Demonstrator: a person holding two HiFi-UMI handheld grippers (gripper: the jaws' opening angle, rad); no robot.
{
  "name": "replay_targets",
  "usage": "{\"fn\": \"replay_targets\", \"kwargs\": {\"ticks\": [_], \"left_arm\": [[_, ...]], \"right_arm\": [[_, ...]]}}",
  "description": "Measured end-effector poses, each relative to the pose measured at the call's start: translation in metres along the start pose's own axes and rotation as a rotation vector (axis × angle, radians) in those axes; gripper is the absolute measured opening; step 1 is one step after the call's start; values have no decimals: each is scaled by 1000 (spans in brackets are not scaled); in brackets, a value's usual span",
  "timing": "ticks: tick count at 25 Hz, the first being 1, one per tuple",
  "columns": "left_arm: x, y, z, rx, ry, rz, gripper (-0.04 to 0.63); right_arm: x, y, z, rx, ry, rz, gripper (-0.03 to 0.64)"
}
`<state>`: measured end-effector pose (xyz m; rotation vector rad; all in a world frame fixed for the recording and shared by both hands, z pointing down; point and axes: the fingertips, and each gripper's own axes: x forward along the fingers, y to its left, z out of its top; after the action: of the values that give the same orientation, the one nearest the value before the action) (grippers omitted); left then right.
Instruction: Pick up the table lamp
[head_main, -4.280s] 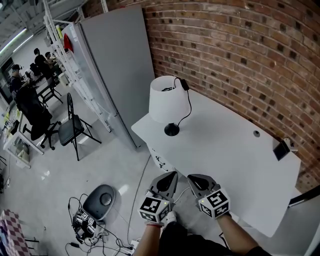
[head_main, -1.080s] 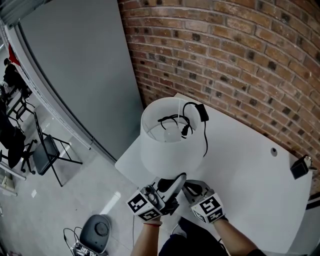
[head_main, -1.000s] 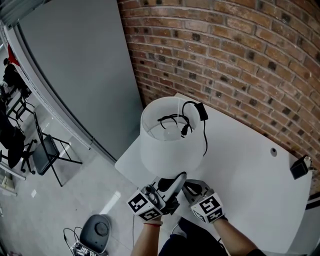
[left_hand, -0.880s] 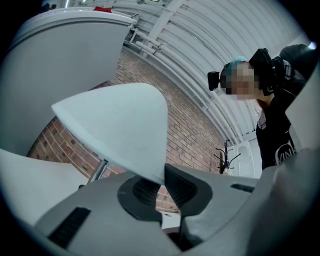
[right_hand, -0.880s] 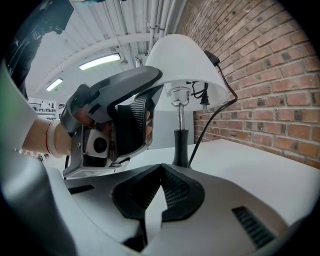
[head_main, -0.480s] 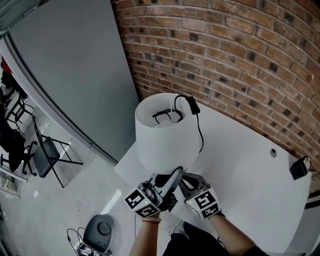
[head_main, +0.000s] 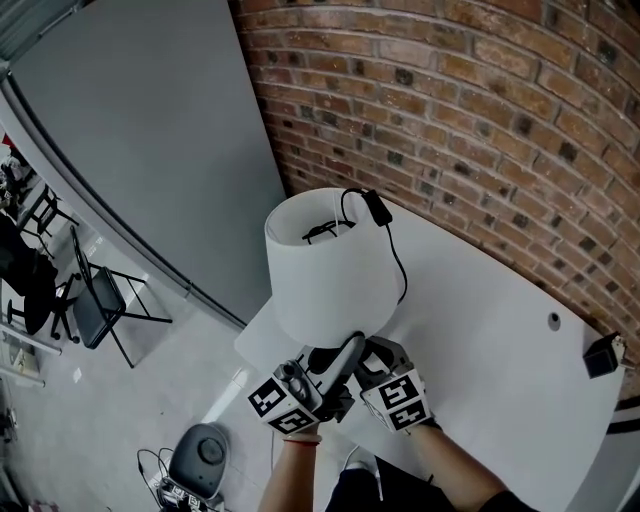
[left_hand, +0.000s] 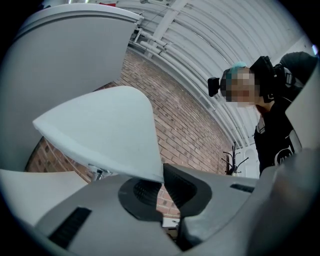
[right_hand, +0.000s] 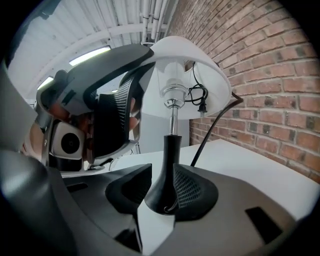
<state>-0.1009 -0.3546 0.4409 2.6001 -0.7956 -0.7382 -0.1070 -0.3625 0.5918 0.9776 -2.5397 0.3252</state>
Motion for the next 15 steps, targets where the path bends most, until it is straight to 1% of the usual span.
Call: {"fn": "replay_targets", "kwargs": {"ticks": [6, 11, 15], "left_arm": [[9, 9, 2, 2, 23, 7, 20], [14, 15, 5, 2, 28, 19, 20], [18, 15, 4, 5, 40, 16, 20]], "right_arm": [[20, -7, 14, 25, 23, 7, 144], [30, -17, 16, 60, 30, -13, 153], [37, -21, 15, 81, 38, -4, 153]]}}
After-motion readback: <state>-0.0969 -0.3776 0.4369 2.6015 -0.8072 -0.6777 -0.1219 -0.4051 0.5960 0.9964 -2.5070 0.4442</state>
